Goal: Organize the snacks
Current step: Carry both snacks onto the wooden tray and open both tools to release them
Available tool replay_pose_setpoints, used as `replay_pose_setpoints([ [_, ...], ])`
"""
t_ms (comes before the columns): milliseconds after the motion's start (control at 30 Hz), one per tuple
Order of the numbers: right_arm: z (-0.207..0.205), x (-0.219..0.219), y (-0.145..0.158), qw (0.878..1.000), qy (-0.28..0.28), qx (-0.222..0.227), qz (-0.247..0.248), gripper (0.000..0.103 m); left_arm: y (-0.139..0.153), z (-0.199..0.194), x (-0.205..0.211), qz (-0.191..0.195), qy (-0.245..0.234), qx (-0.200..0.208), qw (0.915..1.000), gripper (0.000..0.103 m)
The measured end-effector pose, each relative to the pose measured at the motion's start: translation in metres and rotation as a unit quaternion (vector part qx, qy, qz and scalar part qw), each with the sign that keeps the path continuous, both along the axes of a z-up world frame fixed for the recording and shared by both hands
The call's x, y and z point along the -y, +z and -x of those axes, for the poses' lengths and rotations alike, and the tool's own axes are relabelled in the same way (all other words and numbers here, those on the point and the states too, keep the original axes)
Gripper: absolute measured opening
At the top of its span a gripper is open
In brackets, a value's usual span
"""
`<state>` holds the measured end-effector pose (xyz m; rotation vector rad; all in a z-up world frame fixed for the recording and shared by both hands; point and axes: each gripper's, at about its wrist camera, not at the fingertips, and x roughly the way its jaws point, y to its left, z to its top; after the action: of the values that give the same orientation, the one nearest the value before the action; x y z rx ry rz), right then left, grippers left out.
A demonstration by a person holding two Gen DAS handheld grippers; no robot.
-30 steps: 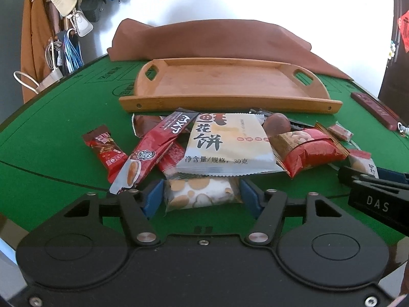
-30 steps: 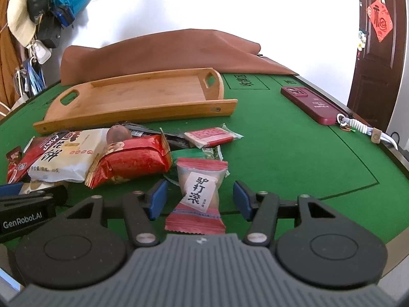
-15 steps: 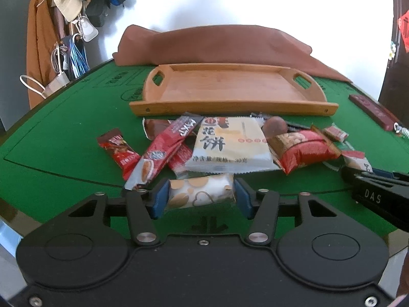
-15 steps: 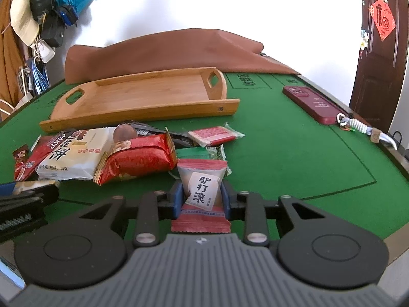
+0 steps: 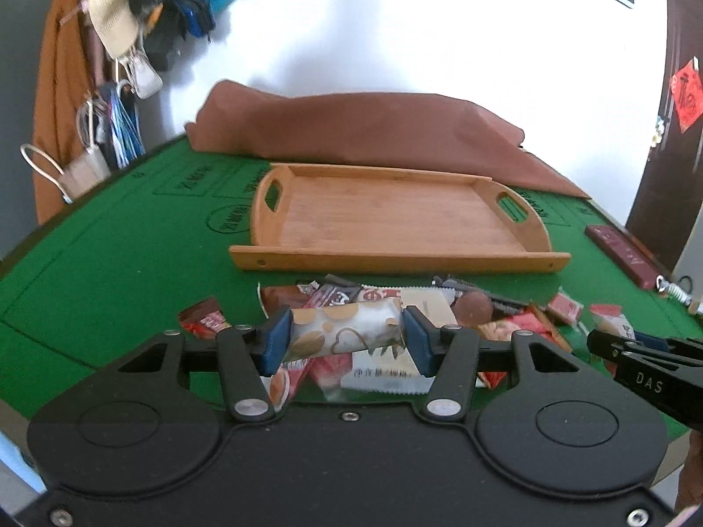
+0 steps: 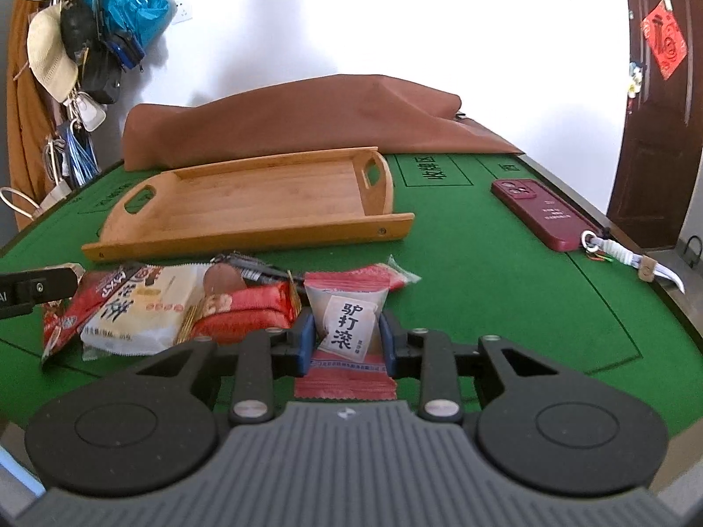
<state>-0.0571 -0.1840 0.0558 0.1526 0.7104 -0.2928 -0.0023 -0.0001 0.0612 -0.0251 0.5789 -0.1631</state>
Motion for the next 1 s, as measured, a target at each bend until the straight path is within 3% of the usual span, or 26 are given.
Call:
replay_pose_setpoints([
  [233, -0.033, 0.027, 0.014, 0.998, 0.017, 0.000, -0.058, 0.036, 0.008, -0.042, -0.006, 0.022, -0.021, -0.029, 0.9991, 0.052],
  [567, -0.099, 0.043, 0.039, 0.997, 0.054, 0.009, -0.046, 0.036, 0.033, -0.112, 0.012, 0.012, -0.045, -0.035, 0.9983, 0.052],
  [833, -0.176, 0.062, 0.028, 0.990, 0.082, -0.075, -0.089, 0.036, 0.032, -0.186, 0.035, 0.022, -0.065, -0.092, 0.9934, 0.052],
  [1000, -0.217, 0.060, 0.004, 0.987, 0.084, -0.123, -0.057, 0.036, 0.005, -0.228, 0.049, 0.010, -0.065, -0.143, 0.9875, 0.052],
])
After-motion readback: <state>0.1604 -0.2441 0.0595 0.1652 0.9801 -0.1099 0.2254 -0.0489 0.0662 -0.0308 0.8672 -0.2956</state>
